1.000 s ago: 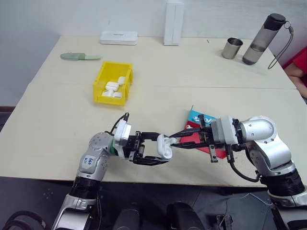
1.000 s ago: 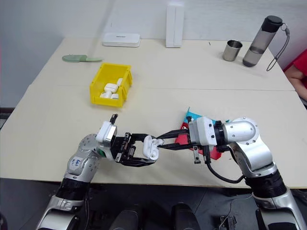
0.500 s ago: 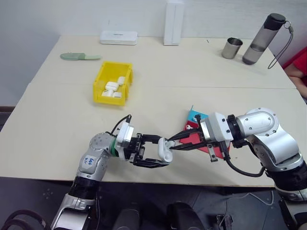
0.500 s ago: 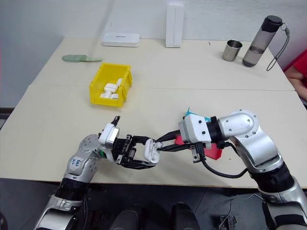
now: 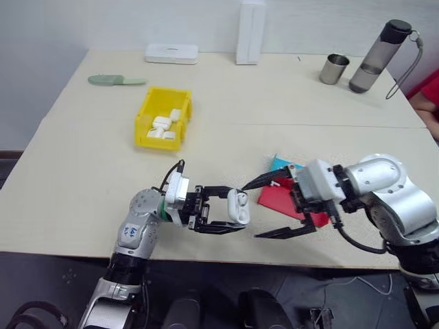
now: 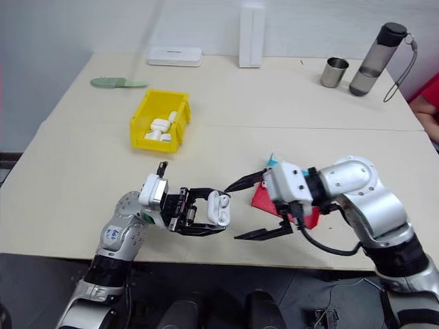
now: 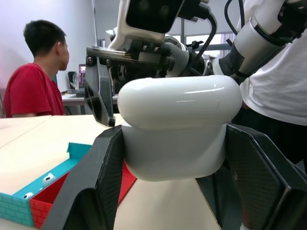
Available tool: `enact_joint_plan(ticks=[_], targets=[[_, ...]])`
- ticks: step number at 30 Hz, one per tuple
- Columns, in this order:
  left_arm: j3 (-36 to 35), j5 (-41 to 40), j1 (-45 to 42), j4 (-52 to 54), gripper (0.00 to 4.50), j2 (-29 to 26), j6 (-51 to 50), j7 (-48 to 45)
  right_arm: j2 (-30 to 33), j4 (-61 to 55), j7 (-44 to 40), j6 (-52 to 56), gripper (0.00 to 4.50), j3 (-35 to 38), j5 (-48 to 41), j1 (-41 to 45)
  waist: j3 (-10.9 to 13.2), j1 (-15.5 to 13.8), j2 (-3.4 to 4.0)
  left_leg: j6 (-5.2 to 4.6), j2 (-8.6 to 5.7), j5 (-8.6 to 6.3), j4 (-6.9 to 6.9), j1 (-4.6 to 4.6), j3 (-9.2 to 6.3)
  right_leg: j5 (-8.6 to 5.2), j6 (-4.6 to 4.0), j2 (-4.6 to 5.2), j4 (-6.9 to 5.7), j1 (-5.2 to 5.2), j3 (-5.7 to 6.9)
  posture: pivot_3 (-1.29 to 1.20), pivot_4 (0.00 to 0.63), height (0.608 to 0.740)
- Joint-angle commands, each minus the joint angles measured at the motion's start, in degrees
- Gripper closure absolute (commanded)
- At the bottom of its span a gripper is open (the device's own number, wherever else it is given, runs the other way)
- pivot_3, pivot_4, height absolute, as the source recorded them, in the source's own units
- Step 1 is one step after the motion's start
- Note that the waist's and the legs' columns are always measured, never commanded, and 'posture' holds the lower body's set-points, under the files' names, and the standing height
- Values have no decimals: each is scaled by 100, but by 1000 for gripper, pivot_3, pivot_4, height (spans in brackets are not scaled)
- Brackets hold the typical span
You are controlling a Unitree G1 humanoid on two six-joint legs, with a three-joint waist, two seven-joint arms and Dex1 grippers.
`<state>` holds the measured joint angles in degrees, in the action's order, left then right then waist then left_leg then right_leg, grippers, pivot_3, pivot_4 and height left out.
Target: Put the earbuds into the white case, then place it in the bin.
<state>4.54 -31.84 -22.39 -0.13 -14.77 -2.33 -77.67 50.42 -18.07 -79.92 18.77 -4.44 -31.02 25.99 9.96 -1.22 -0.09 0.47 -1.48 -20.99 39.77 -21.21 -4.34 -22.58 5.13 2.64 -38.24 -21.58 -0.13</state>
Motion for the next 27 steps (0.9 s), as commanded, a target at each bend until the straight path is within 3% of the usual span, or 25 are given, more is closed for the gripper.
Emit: enact_joint_plan(ticks=[1, 7, 14, 19, 23, 25, 27], targets=[[-155, -182, 22, 197, 1688, -45, 205, -36, 284, 280, -151, -232, 25, 1014, -248, -668, 0, -36, 0, 0, 0, 0, -1, -2, 0, 0, 0, 0, 5, 1, 0, 0, 150, 740], [-252, -267, 162, 286, 1688, -136, 261, -26, -132, 1458, 332, -1200, 25, 3077, -193, -2450, 1, -40, -1, -3, -1, -1, -6, 0, 6, 4, 6, -1, 12, 11, 1, 0, 150, 740], [-444, -374, 310, 384, 1688, -366, 166, 108, -835, 2314, 1539, -1985, 25, 4443, 10, -3469, 0, 5, 1, -3, 1, -1, -7, 14, 21, 4, 6, -6, -2, 11, -16, 0, 150, 740], [-476, -397, 332, 399, 1688, -415, 140, 192, -628, 1729, 2181, -1385, 25, 4180, 221, -3603, -5, 60, 12, -4, 1, 0, -7, 19, 27, 4, 6, -7, -6, 11, -25, 0, 150, 740], [-466, -395, 295, 374, 1688, -410, 132, 218, 443, 1315, 2304, -17, 25, 3044, 377, -2229, -4, 178, 46, -9, 1, 3, 1, 18, 52, 6, 3, -7, 0, 10, -36, 0, 150, 740], [-455, -391, 273, 356, 1688, -402, 132, 229, 685, 1274, 2291, 449, 25, 2631, 332, -1647, -5, 149, 48, -8, 4, 7, -1, 23, 50, 7, 0, -7, -3, 9, -32, 0, 150, 740], [-446, -394, 247, 327, 1688, -393, 136, 230, 1011, 1336, 1922, 555, 25, 1751, 741, -806, -4, 118, 45, -5, 12, 8, -5, 23, 24, 8, -2, -10, -9, 9, -15, 0, 150, 740]])
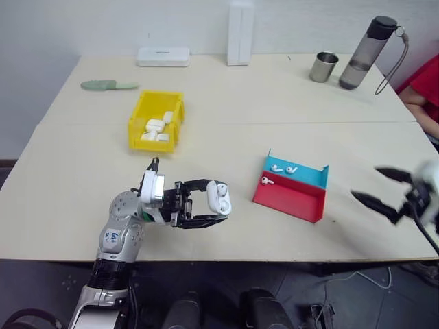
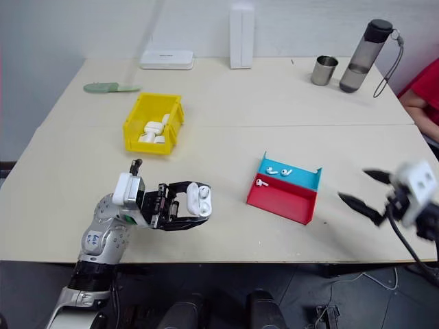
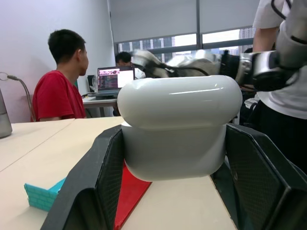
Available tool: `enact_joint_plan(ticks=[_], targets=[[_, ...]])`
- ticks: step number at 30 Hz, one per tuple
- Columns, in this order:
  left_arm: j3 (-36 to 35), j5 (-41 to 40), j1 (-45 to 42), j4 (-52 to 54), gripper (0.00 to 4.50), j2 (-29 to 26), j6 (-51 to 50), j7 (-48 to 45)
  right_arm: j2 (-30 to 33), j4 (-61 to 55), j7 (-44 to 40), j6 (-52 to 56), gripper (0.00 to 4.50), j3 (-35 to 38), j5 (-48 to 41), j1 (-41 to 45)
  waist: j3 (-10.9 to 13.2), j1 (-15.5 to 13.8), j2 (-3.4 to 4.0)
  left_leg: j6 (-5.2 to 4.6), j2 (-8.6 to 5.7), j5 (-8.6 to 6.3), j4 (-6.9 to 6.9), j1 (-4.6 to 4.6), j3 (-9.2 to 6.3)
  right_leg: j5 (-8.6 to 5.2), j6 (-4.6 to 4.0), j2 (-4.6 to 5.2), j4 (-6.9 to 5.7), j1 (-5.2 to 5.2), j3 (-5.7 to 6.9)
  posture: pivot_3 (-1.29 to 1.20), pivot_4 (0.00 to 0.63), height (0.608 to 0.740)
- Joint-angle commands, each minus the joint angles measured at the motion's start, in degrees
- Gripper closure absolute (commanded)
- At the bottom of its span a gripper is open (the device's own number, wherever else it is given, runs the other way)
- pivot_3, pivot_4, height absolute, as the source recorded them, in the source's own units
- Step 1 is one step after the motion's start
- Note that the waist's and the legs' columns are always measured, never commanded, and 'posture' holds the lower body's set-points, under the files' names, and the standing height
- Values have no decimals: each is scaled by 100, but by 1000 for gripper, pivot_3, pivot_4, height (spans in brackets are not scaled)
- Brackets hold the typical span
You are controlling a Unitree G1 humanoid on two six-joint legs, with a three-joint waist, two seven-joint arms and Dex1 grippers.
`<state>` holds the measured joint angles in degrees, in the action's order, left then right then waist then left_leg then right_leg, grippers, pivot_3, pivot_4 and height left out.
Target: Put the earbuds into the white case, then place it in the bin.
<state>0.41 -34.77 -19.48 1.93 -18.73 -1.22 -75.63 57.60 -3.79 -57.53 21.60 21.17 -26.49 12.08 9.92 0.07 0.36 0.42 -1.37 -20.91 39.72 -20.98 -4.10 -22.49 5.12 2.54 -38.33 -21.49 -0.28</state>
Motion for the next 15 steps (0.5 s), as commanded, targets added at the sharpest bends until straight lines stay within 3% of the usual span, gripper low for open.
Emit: enact_joint_plan(ticks=[1, 6, 8, 12, 15], targets=[[-24, -107, -56, 105, 1688, 15, 24, 23, 327, 137, -536, 352, 25, -1391, 600, 1267, 0, -26, -1, 0, 0, 0, -9, -6, 0, 0, 0, 0, 3, -7, 0, 0, 150, 740], [16, -128, -135, 8, 1688, 57, 15, -15, -81, 1751, -1352, -84, 25, -3345, 2034, 3576, 4, -30, -5, -2, -9, -1, -10, -23, -4, 5, 6, 9, 33, -12, 3, 0, 150, 740], [24, -130, -153, -16, 1688, 60, 20, -29, -287, 2514, -1573, -806, 395, -3851, 2597, 4116, 5, -28, -6, -3, -10, -2, -14, -25, -8, 6, 8, 12, 39, -14, 8, 0, 150, 740], [38, -137, -115, 28, 1688, 64, 22, -26, -725, 3890, -1811, -1749, 1611, -4402, 3318, 4906, 5, 3, -6, -3, -13, -2, -15, -28, -6, 6, 9, 15, 37, -26, 12, 0, 150, 740], [63, -135, -14, 165, 1688, 70, 17, 29, -1003, 4654, -1966, -2352, 1611, -4650, 3691, 5303, 5, 34, -6, -2, -13, -1, -21, -34, 0, 6, 9, 15, 18, -50, 11, 0, 150, 740]])
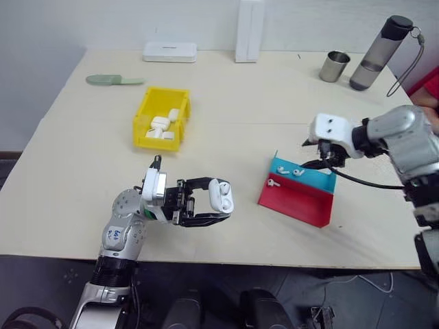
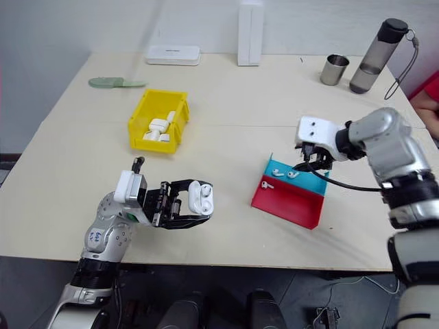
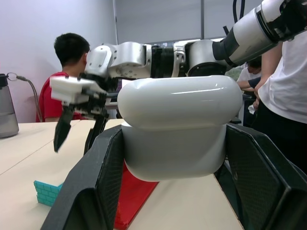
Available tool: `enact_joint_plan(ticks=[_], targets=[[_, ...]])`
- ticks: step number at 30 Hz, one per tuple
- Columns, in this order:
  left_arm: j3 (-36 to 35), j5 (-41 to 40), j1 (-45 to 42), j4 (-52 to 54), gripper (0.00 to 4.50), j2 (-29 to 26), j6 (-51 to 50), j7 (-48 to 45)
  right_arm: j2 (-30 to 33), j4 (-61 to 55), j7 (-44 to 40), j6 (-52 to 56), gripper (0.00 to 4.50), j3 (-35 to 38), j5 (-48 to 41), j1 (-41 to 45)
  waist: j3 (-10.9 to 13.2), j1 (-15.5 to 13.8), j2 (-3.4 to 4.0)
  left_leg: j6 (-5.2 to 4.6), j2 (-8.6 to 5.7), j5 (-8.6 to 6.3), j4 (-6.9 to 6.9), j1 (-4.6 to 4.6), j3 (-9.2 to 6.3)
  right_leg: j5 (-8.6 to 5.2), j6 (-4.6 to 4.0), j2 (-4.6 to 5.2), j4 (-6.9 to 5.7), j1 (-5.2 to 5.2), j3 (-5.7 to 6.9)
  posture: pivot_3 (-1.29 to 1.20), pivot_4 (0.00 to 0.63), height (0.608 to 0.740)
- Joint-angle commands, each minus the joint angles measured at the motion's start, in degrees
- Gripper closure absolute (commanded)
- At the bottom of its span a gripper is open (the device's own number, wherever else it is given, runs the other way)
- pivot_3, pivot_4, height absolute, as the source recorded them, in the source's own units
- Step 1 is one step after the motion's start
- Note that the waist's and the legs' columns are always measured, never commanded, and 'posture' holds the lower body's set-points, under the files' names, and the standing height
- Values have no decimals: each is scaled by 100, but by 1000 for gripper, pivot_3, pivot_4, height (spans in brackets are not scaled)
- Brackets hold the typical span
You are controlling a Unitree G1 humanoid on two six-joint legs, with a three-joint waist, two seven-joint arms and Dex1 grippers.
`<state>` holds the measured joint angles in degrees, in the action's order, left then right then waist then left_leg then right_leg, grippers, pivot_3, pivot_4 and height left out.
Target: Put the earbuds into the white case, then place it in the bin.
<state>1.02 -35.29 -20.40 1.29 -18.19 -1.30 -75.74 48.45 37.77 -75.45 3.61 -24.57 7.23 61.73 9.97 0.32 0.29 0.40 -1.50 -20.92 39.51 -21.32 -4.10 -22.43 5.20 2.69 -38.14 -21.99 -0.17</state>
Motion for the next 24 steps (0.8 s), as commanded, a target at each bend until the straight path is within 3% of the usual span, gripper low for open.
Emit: enact_joint_plan(ticks=[1, 8, 24], targets=[[13, -78, 117, 284, 1688, 18, 21, 65, -176, 678, -211, -702, 1611, -115, 401, 429, 0, 20, 0, 0, 0, 0, -1, -2, 3, 0, 0, 0, -16, -8, -1, 0, 150, 740], [58, -44, 245, 487, 1688, 20, 1, 232, -569, 1368, -533, -1338, 1611, -210, 758, 687, 0, 130, 0, 5, 0, 3, 14, -16, 10, 0, 0, 3, -73, -45, -4, 0, 150, 740], [104, -84, 160, 589, 1688, -33, -128, 399, -1360, 2635, -113, -2272, 1611, -309, 1582, 1226, -1, 165, 1, 10, 0, 5, 39, -17, 12, 0, -1, 3, -89, -46, -7, 0, 150, 740]])
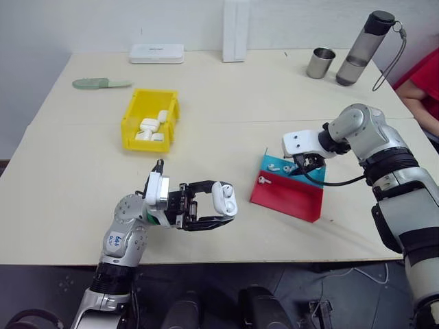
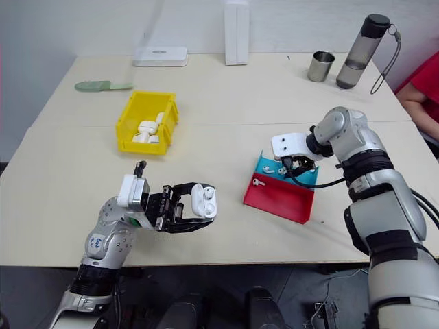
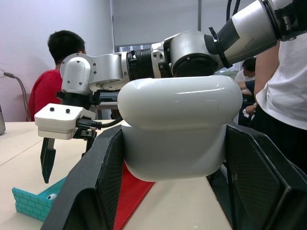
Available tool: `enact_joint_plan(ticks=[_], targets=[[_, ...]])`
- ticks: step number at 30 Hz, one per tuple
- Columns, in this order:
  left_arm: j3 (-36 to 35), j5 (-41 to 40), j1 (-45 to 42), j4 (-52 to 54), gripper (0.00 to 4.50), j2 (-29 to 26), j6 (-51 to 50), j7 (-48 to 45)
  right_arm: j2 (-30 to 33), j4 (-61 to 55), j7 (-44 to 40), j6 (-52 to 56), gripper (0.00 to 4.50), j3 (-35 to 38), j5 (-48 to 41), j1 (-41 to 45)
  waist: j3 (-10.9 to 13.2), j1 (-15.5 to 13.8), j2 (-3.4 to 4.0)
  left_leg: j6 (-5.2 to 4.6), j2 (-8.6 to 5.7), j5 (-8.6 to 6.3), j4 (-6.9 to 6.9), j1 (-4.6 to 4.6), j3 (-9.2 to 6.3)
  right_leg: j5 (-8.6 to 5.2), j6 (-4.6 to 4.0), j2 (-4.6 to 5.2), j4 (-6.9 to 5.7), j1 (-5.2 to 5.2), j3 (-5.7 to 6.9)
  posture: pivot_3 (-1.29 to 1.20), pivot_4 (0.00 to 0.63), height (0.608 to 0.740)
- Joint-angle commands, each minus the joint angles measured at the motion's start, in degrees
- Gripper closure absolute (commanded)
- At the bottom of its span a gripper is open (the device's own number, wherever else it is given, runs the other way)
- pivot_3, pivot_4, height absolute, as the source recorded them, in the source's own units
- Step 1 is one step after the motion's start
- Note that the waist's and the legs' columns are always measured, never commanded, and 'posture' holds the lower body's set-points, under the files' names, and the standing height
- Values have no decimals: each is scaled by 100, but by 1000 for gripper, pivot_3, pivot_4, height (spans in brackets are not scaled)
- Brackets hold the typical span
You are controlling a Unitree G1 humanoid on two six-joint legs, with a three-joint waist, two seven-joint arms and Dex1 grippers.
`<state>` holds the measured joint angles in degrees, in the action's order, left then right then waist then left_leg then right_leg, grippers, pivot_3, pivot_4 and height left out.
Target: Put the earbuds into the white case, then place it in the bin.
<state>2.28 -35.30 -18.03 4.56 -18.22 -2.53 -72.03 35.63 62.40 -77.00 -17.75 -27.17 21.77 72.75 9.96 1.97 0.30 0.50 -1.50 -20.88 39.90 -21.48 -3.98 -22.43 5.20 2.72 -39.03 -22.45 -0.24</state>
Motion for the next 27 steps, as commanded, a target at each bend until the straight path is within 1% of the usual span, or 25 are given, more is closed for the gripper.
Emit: enact_joint_plan(ticks=[1, 4, 5, 6, 7, 10, 27], targets=[[-29, -88, -81, 264, 1688, -36, -13, 33, -109, 231, 57, -163, 1611, -48, 161, 154, 0, 1, 0, 0, 0, 0, 1, 0, 0, 0, 0, 0, -1, 0, 0, 0, 150, 740], [-53, -99, -82, 275, 1688, -63, -29, 43, -183, 364, 67, -205, 2206, -37, 239, 221, 0, 4, 0, 0, 0, 0, 4, 0, 0, 0, 0, 0, -6, 0, 0, 0, 150, 740], [-61, -103, -83, 277, 1688, -71, -34, 47, -202, 401, 28, -196, 2590, -44, 265, 238, 0, 5, 0, 0, 0, 0, 4, 0, 0, 0, 0, 0, -6, 0, 0, 0, 150, 740], [-65, -104, -86, 281, 1688, -76, -39, 53, -216, 431, 28, -212, 2836, -53, 298, 251, 0, 5, 0, 0, 0, 0, 5, 0, 0, 0, 0, 0, -7, 0, 0, 0, 150, 740], [-69, -105, -88, 284, 1688, -80, -43, 61, -224, 453, 5, -221, 3199, -65, 328, 261, 0, 6, 0, 0, 0, 0, 5, 0, 0, 0, 0, 0, -8, 0, 0, 0, 150, 740], [-79, -110, -94, 299, 1688, -92, -53, 85, -226, 483, -117, -200, 3199, -66, 372, 264, 0, 9, 1, 0, 0, 0, 6, 0, 0, 0, -1, 0, -8, 0, 0, 0, 150, 740], [-57, -87, -70, 363, 1688, -95, -51, 169, -128, 709, 4, -209, 3199, -83, 591, 300, -1, 0, 1, 1, 0, 0, 10, 1, -1, 1, -1, 0, -15, 0, 0, 0, 150, 740]])
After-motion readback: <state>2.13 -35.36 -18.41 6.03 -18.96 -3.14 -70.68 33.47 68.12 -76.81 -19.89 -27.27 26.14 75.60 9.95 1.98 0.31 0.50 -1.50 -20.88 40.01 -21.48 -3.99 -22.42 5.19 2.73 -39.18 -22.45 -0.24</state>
